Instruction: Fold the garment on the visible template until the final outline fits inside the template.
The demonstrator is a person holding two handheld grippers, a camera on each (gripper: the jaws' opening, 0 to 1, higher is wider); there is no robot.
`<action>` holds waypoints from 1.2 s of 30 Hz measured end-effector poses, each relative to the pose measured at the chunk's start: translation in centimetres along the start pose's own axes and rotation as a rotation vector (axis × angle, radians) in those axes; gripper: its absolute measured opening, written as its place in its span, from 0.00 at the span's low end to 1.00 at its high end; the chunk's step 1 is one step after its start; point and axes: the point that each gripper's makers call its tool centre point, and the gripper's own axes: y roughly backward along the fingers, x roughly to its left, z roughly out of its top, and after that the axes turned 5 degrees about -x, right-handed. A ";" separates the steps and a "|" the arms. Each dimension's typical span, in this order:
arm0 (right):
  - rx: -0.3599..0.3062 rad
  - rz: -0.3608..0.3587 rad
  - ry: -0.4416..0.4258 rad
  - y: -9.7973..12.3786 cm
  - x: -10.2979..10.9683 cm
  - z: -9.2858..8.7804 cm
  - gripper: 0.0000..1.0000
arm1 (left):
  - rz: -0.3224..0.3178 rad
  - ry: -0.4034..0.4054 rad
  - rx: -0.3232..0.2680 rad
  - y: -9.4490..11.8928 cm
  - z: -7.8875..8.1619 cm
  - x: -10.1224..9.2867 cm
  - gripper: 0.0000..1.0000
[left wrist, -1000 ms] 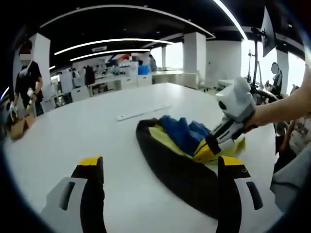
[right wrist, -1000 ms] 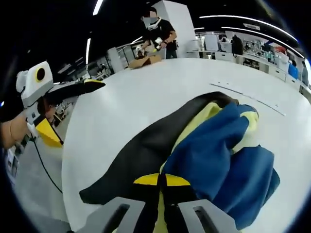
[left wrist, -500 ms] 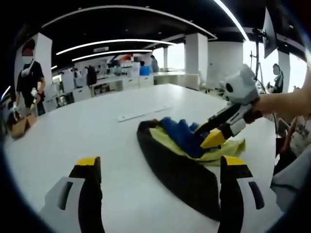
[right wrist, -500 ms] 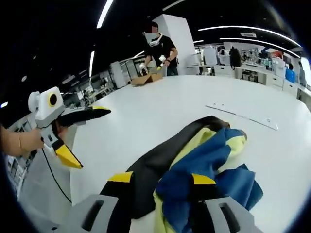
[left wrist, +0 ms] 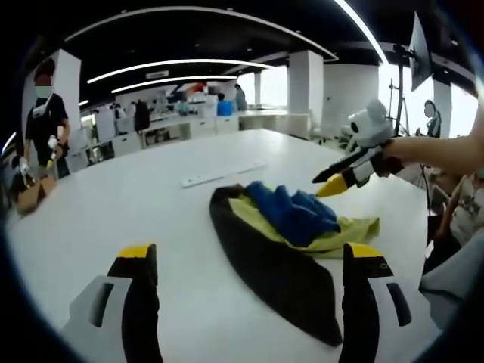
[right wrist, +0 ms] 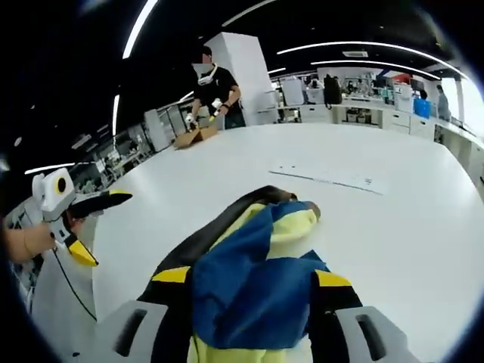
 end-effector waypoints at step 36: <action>0.134 -0.107 0.144 -1.1 -8.1 -4.0 0.23 | -0.022 0.060 0.179 -2.4 -7.4 -1.2 0.69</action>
